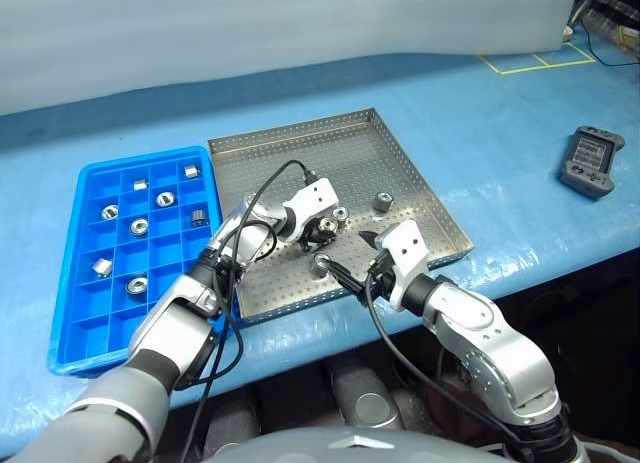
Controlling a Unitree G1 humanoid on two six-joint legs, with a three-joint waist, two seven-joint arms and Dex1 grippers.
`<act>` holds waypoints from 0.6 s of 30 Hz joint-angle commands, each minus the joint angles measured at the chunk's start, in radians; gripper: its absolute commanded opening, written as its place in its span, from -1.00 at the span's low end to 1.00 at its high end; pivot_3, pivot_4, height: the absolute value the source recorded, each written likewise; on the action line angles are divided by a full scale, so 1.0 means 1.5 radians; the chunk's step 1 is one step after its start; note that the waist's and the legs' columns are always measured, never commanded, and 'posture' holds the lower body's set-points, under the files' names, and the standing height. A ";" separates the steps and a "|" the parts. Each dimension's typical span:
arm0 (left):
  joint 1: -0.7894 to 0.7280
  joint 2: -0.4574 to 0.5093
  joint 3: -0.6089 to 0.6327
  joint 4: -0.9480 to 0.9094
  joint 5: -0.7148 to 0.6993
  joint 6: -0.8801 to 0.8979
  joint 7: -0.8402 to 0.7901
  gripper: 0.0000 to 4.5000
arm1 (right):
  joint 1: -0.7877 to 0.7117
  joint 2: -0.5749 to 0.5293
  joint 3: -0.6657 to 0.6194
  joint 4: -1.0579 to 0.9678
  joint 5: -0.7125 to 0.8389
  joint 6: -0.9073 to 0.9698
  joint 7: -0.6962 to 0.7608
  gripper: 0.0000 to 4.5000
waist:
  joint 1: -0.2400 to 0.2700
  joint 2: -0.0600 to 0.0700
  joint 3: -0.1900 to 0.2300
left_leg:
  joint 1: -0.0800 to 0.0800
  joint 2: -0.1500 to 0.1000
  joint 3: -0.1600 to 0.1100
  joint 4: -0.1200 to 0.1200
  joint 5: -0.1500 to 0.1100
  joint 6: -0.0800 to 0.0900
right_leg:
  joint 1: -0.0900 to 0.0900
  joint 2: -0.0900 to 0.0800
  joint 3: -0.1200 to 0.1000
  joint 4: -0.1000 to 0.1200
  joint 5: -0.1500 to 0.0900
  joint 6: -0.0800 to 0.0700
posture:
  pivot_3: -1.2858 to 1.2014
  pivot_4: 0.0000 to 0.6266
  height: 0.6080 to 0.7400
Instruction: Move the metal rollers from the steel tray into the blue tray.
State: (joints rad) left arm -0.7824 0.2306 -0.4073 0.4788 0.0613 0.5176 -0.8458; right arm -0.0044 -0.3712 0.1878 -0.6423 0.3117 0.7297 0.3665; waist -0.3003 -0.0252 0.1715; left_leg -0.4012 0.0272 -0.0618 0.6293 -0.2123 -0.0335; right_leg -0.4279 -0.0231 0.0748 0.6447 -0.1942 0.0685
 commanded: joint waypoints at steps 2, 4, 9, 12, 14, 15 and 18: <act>0.018 0.006 0.061 -0.089 -0.029 0.013 0.028 -0.25 | -0.013 0.004 0.000 -0.014 -0.001 -0.011 0.001 1.00 | 0.001 0.000 0.000 | 0.000 0.000 0.000 0.000 0.000 0.000 | 0.000 0.000 0.000 0.000 0.000 0.000 | -0.20 -0.52 1.00; 0.028 0.007 0.083 -0.122 -0.040 0.023 0.043 -0.25 | -0.015 0.008 -0.002 -0.012 -0.001 -0.009 -0.003 1.00 | 0.003 0.000 0.000 | 0.000 0.000 0.000 0.000 0.000 0.000 | 0.000 0.000 0.000 0.000 0.000 0.000 | -0.20 -0.52 1.00; 0.096 0.019 0.167 -0.273 -0.067 0.055 0.114 -0.25 | -0.021 0.057 0.001 0.005 -0.013 -0.004 -0.044 1.00 | 0.006 0.000 0.000 | 0.000 0.000 0.000 0.000 0.000 0.000 | 0.000 0.000 0.000 0.000 0.000 0.000 | -0.18 -0.52 1.00; 0.142 0.031 0.193 -0.340 -0.069 0.054 0.147 -0.25 | -0.031 0.093 -0.002 0.013 -0.012 0.001 -0.070 1.00 | 0.009 0.000 0.000 | 0.000 0.000 0.000 0.000 0.000 0.000 | 0.000 0.000 0.000 0.000 0.000 0.000 | -0.17 -0.52 1.00; 0.183 0.034 0.218 -0.383 -0.074 0.032 0.171 -0.25 | -0.040 0.132 -0.016 0.017 0.009 0.011 -0.085 1.00 | 0.012 0.001 0.000 | 0.000 0.000 0.000 0.000 0.000 0.000 | 0.000 0.000 0.000 0.001 0.000 0.000 | -0.15 -0.52 1.00; 0.203 0.034 0.230 -0.400 -0.076 0.016 0.183 -0.25 | -0.045 0.152 -0.024 0.018 0.021 0.018 -0.094 1.00 | 0.013 0.001 0.000 | 0.000 0.000 0.000 0.000 0.000 0.000 | 0.000 0.000 0.000 0.001 0.000 0.000 | -0.15 -0.52 1.00; 0.254 0.027 0.260 -0.447 -0.090 -0.028 0.211 -0.25 | -0.060 0.208 -0.052 0.019 0.057 0.043 -0.119 1.00 | 0.023 0.001 0.000 | 0.000 0.000 0.000 0.000 0.000 0.000 | 0.000 0.000 0.000 0.001 0.000 0.000 | -0.14 -0.52 1.00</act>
State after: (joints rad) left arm -0.4144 0.2782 -0.0647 -0.0927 -0.0500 0.5502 -0.5600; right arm -0.0741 -0.0887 0.1431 -0.5941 0.3482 0.7772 0.2113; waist -0.2661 -0.0244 0.1713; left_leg -0.4016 0.0276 -0.0626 0.6296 -0.2123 -0.0335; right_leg -0.4281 -0.0232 0.0744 0.6455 -0.1936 0.0692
